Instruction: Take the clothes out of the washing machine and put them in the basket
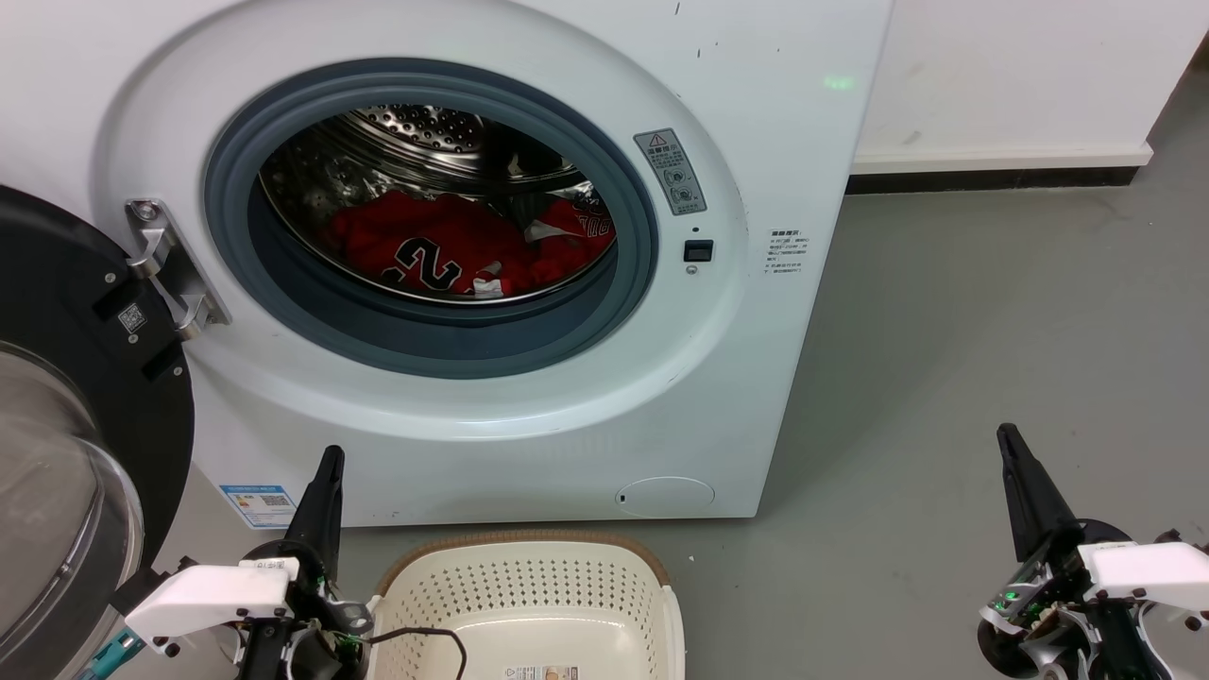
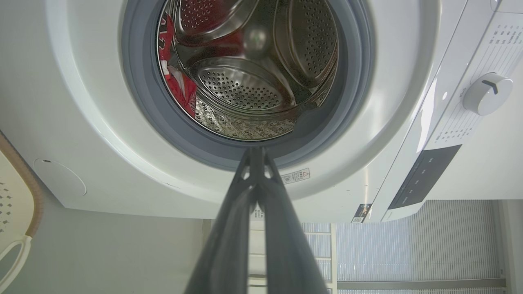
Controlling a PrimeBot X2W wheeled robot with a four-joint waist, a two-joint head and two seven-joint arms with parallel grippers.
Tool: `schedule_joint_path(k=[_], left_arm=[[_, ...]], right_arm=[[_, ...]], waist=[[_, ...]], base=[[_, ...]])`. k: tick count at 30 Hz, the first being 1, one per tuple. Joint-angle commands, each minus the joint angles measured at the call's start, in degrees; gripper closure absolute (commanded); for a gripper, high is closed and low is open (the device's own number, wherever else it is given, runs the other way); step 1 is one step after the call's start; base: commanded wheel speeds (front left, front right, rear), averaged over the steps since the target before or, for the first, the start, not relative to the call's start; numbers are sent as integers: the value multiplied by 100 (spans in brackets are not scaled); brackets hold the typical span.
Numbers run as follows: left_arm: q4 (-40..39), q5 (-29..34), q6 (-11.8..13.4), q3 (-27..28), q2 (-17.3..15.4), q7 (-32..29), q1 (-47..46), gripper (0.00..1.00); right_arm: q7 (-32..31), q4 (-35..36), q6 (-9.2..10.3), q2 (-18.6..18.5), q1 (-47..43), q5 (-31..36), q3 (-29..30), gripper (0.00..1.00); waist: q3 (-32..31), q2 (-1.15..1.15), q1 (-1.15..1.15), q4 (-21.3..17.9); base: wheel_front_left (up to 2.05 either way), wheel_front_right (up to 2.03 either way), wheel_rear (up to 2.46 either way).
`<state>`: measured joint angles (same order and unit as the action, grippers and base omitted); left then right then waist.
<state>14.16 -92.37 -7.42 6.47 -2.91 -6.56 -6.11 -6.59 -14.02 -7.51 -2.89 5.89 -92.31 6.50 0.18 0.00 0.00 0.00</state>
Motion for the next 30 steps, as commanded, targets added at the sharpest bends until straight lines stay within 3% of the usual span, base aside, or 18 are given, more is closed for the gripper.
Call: schedule_joint_path(k=[1, 26, 27, 30], left_arm=[[-9, -10, -23, 17, 6, -11, -32, 100], [-9, -10, -17, 16, 6, -11, -32, 100], [18, 1, -7, -4, 1, 3, 7, 0], [144, 9, -5, -27, 12, 17, 120, 0]], right_arm=[[-5, -8, 3, 4, 68, -22, 3, 100], [-5, -8, 3, 4, 68, -22, 3, 100], [2, -12, 0, 1, -9, 2, -3, 0], [12, -137, 1, 9, -113, 6, -16, 0]], waist=[[0, 0, 0, 0], [0, 0, 0, 0], [0, 0, 0, 0], [2, 0, 0, 0]], base=[[0, 0, 0], [0, 0, 0], [0, 0, 0], [0, 0, 0]])
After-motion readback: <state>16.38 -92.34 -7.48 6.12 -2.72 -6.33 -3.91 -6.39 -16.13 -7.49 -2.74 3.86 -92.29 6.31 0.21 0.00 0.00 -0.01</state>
